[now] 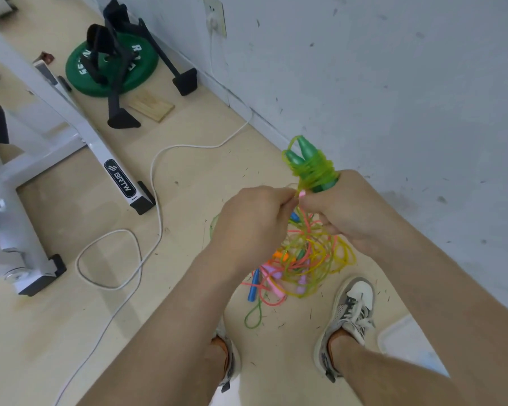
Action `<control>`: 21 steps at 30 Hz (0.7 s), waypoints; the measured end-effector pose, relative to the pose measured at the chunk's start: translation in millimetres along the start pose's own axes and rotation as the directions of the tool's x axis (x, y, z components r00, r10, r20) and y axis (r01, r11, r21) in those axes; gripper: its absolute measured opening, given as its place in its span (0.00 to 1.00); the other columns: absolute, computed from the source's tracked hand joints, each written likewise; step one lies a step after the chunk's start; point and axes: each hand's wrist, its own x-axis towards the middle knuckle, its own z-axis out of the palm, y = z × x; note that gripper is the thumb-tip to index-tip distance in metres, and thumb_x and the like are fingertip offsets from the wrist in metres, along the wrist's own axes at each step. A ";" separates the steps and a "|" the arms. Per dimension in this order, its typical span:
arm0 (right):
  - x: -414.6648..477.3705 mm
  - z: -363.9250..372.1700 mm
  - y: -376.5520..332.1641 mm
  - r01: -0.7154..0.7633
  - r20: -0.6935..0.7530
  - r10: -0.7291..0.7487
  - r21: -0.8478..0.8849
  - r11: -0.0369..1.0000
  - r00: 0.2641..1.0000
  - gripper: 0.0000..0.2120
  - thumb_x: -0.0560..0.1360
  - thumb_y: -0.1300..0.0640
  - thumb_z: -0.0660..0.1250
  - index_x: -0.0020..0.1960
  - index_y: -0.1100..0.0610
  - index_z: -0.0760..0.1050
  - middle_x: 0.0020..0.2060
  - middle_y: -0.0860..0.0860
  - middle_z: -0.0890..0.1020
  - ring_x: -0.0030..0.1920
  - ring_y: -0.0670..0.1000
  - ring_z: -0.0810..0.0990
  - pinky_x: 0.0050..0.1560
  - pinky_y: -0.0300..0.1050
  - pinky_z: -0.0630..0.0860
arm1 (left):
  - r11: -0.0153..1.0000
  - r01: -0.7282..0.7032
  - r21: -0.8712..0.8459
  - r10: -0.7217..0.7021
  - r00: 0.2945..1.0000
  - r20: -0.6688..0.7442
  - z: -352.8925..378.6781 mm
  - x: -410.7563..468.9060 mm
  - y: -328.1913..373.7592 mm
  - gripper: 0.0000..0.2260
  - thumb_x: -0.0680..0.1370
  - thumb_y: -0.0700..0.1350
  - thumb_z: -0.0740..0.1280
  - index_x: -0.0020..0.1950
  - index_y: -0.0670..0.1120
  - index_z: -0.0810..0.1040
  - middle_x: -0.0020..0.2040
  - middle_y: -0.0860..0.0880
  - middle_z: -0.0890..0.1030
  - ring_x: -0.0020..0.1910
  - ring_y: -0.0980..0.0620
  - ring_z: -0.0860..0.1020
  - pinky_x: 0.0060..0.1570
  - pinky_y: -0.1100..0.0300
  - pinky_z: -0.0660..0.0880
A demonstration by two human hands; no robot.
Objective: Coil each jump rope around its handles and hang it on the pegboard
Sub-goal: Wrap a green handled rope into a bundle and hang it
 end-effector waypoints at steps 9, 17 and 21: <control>15.5 10.7 23.8 0.067 -0.076 -0.204 -0.787 0.613 0.976 0.05 0.71 0.57 0.68 0.41 0.57 0.74 0.33 0.52 0.74 0.40 0.59 0.76 0.34 0.44 0.68 | 0.896 -0.212 0.390 0.132 0.966 0.224 -1.3 -3.5 20.1 0.03 0.76 0.43 0.64 0.46 0.47 0.76 0.42 0.49 0.73 0.47 0.45 0.76 0.38 0.57 0.64; 17.7 28.7 35.7 0.250 0.246 -0.075 -0.826 0.505 0.966 0.12 0.69 0.55 0.63 0.50 0.55 0.79 0.45 0.54 0.82 0.49 0.58 0.81 0.49 0.54 0.79 | 0.950 -0.216 0.225 0.180 0.969 0.170 -7.5 -4.2 7.0 0.06 0.76 0.43 0.66 0.51 0.51 0.80 0.45 0.50 0.81 0.46 0.48 0.77 0.47 0.55 0.72; 13.7 30.9 35.9 0.269 0.296 -0.010 -0.852 0.450 0.955 0.05 0.68 0.57 0.61 0.43 0.55 0.73 0.38 0.52 0.77 0.41 0.57 0.79 0.40 0.49 0.78 | 0.993 -0.032 -0.115 0.054 0.980 0.191 -16.5 -7.4 -6.1 0.06 0.69 0.41 0.74 0.43 0.50 0.82 0.38 0.55 0.82 0.40 0.58 0.79 0.44 0.64 0.73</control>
